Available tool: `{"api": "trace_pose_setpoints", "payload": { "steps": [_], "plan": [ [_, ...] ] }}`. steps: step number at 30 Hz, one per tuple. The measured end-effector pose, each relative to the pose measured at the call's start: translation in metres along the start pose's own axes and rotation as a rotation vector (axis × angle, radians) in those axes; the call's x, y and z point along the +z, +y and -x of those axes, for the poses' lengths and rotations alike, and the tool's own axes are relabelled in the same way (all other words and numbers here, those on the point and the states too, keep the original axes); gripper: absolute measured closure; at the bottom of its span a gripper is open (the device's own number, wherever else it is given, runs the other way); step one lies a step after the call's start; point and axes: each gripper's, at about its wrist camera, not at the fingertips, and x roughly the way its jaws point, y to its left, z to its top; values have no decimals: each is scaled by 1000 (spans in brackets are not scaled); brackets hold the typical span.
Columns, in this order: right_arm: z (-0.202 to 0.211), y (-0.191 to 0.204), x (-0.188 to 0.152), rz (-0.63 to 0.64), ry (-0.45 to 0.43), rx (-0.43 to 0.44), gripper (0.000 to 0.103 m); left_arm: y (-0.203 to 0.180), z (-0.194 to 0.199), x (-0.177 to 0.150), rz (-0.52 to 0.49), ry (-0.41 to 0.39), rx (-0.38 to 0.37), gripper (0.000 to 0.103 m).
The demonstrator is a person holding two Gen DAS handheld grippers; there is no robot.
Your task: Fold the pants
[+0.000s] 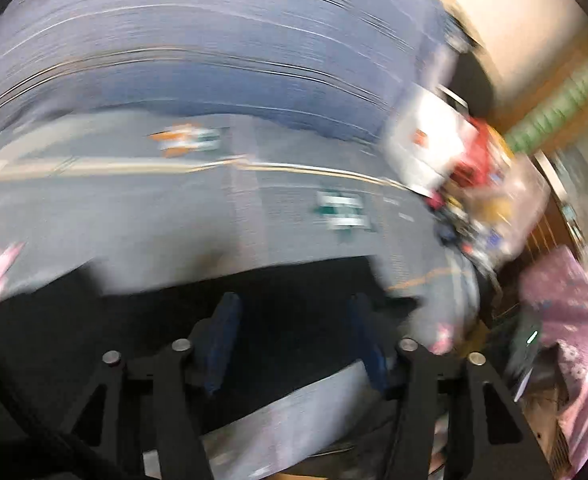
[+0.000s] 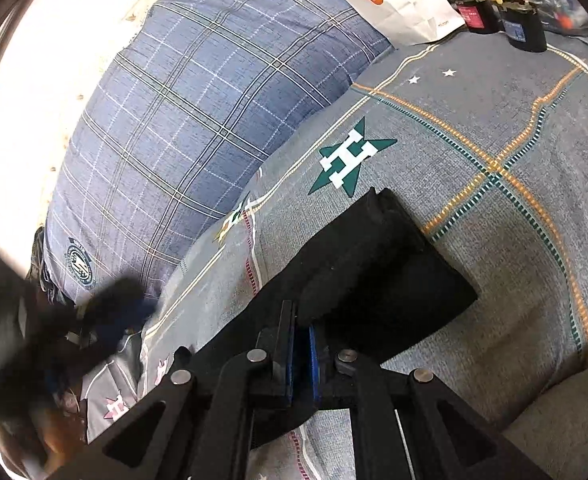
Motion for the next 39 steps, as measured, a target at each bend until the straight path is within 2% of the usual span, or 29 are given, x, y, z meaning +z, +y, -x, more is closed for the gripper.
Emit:
{"api": "trace_pose_setpoints", "payload": {
  "steps": [2, 3, 5, 6, 9, 14, 17, 20, 25, 29, 33, 36, 39],
  "plan": [
    [-5, -1, 4, -17, 10, -2, 97, 41, 10, -23, 109, 10, 11, 45],
    [-7, -1, 7, -28, 19, 5, 97, 66, 14, -41, 187, 19, -7, 45],
    [-9, 4, 15, -41, 37, 51, 97, 92, 15, -65, 290, 33, -56, 45],
    [-10, 11, 22, -27, 40, 68, 97, 104, 15, -80, 344, 38, -103, 45],
    [-15, 27, 34, 14, 27, 75, 97, 103, 11, -100, 390, 41, -191, 45],
    [-14, 22, 33, -12, 10, 123, 97, 76, -13, -101, 360, 76, -221, 45],
    [-15, 16, 34, -24, 9, 111, 97, 75, -14, -96, 406, 26, -234, 45],
    [-15, 11, 34, -42, 11, 116, 97, 81, -14, -91, 466, 20, -238, 45],
    [-13, 4, 36, -92, 5, 190, 97, 87, -16, -97, 565, 2, -237, 45],
    [-14, -3, 36, -127, 19, 201, 97, 96, -8, -109, 706, -64, -252, 45],
    [-13, -2, 35, -123, 20, 197, 97, 98, -18, -113, 812, -60, -238, 45],
    [-10, 1, 34, -112, 12, 202, 97, 98, -20, -114, 829, -56, -197, 45],
    [-7, -1, 36, -116, -1, 215, 97, 93, -19, -103, 819, -99, -131, 45]
  ]
}}
